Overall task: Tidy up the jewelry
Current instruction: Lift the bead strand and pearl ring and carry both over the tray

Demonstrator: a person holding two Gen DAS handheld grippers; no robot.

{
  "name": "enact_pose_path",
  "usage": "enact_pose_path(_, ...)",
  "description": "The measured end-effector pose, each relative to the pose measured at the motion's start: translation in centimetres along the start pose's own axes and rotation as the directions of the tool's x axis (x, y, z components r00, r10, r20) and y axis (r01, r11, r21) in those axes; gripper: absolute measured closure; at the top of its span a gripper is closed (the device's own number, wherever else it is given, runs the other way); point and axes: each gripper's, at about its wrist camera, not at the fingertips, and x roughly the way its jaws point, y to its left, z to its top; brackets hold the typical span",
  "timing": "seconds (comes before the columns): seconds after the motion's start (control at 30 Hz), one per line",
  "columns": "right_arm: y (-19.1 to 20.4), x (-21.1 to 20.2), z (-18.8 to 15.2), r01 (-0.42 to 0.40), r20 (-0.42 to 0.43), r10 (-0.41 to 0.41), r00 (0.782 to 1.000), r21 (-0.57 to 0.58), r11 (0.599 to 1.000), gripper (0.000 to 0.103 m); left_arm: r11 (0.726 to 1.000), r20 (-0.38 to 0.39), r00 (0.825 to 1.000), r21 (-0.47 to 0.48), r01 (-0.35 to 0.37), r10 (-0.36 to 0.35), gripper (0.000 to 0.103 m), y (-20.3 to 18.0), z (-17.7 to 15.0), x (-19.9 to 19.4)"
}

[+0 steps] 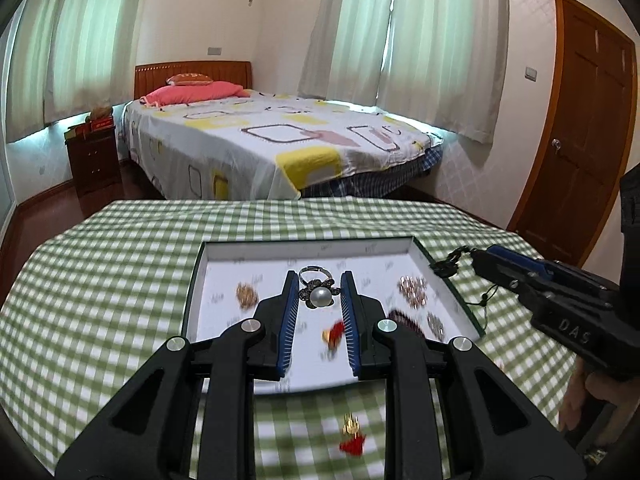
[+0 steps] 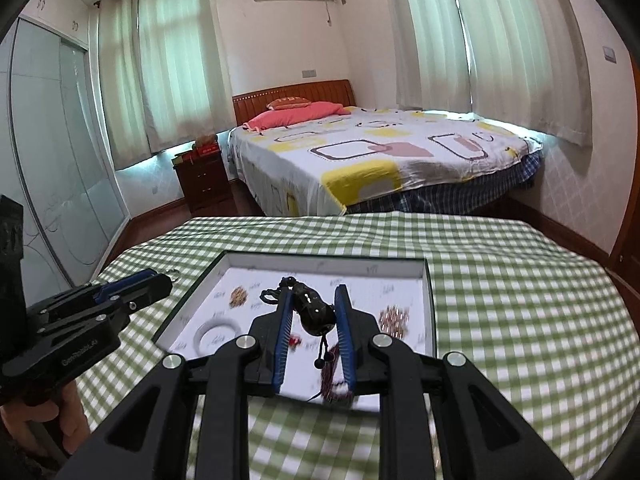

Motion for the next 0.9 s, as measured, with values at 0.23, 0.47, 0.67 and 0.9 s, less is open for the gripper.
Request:
enact_pose_path(0.23, -1.4, 4.7, 0.6, 0.023, -0.035, -0.023, 0.999, 0.009, 1.0, 0.081, 1.0, -0.017, 1.0, 0.005, -0.012, 0.012, 0.082, 0.0, 1.9, 5.4)
enact_pose_path(0.47, -2.9, 9.9, -0.3, 0.043, -0.123, -0.039, 0.992, 0.028, 0.999, 0.081, 0.999, -0.147, 0.989, -0.021, -0.031, 0.028, 0.082, 0.9, 0.4, 12.5)
enact_pose_path(0.67, -3.4, 12.8, -1.0, 0.057, -0.193, -0.05, 0.98, 0.03, 0.998, 0.081, 0.998, -0.229, 0.973, -0.043, -0.048, 0.036, 0.082, 1.7, -0.5, 15.6)
enact_pose_path(0.9, -3.3, 14.0, -1.9, 0.077, -0.238, -0.068, 0.969, 0.025, 0.997, 0.081, 0.997, -0.269, 0.962, -0.032, -0.064, 0.053, 0.082, 1.6, -0.9, 17.2)
